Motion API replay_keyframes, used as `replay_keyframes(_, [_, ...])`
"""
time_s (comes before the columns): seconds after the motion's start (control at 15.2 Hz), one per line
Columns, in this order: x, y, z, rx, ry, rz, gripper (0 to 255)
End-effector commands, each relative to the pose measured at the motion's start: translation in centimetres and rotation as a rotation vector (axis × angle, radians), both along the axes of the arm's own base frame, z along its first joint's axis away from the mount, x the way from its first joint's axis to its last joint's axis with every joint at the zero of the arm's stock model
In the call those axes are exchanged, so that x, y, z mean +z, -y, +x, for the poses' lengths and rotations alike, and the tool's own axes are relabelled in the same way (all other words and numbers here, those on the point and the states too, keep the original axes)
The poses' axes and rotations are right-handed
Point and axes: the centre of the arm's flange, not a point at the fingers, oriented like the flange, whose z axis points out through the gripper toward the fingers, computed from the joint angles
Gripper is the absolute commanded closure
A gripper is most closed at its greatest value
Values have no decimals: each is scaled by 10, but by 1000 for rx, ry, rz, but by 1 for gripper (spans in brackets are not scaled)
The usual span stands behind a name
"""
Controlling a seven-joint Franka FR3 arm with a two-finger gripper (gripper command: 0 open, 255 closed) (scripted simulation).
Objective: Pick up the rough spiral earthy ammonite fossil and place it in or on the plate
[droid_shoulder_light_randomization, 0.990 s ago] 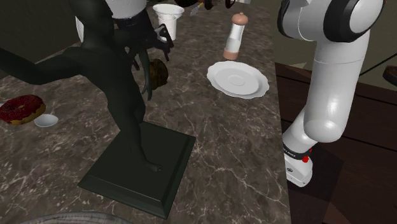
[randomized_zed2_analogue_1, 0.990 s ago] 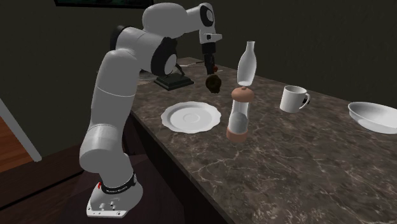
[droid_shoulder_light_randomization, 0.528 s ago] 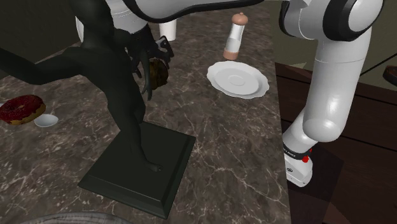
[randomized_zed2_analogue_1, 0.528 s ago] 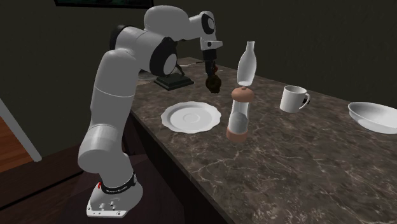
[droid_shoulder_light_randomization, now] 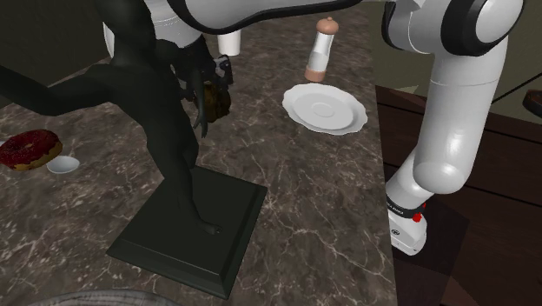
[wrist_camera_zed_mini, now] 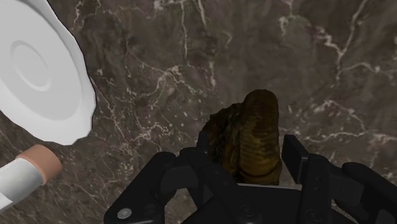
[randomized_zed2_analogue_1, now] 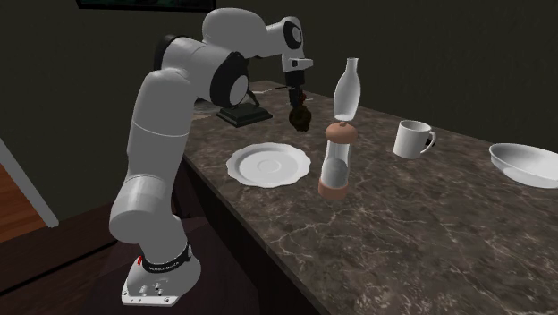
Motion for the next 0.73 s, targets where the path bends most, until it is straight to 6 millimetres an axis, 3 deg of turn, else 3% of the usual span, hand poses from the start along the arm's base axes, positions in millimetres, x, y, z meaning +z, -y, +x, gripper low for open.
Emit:
replay_keyframes(0.0, [0,0,0,0,0,-1,255])
replay_keyframes(0.53, [0,0,0,0,0,0,255])
replay_keyframes(0.66, [10,0,0,0,0,0,255])
